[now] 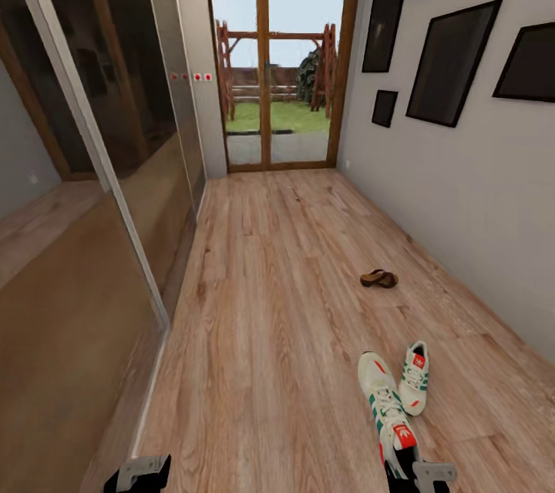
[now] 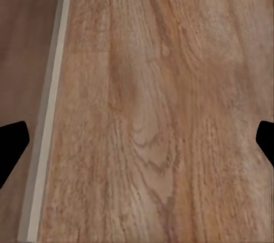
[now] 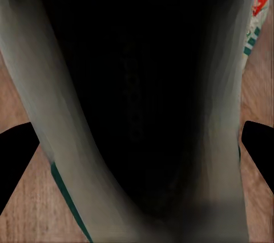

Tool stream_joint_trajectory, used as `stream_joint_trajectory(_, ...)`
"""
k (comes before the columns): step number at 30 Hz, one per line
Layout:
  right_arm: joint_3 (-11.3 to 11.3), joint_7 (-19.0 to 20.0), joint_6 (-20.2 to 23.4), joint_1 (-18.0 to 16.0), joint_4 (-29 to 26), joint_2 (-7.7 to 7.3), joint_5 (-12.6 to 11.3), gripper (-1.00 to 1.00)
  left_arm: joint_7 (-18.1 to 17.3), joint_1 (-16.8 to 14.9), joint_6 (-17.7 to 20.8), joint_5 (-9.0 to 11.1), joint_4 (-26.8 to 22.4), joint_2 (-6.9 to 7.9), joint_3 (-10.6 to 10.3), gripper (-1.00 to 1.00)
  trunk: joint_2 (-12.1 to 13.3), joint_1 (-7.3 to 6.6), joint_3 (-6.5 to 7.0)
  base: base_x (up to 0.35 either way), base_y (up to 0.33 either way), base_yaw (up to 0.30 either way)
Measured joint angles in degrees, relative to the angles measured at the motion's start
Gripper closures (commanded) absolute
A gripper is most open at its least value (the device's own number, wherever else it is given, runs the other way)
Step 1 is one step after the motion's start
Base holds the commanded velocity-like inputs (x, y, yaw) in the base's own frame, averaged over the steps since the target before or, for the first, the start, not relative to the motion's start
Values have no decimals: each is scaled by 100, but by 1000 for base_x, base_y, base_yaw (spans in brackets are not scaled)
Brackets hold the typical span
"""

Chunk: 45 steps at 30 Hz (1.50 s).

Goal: Pick up the two gym shoes and the two sandals from the corridor floor and place them onto the hallstand (shoe rack) in the corridor, making sure they are on the rack and not on the floor. Arrange them so the two gym shoes are next to each other and the two sandals are next to each other.

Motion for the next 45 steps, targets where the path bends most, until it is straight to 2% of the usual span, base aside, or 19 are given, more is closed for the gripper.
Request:
stream_joint_trajectory(6,0,0,-1,-1,-5,-1,-5,100,-2,1,0,2,-2,-2,0,-100,0,0,0,337,0,-175)
stream_joint_trajectory(23,-1,0,0,1,-16,-2,-6,100,-3,1,-1,-6,-2,-2,-8,-100,0,0,0,337,0,-26)
stream_joint_trajectory(35,-8,0,0,0,-17,0,-7,100,0,0,-2,-6,0,-2,-9,-100,0,1,0,316,0,-244)
stream_joint_trajectory(45,-9,0,0,1,-10,-3,-7,100,-1,0,0,-6,0,-2,-5,-100,0,3,0,99,0,-263)
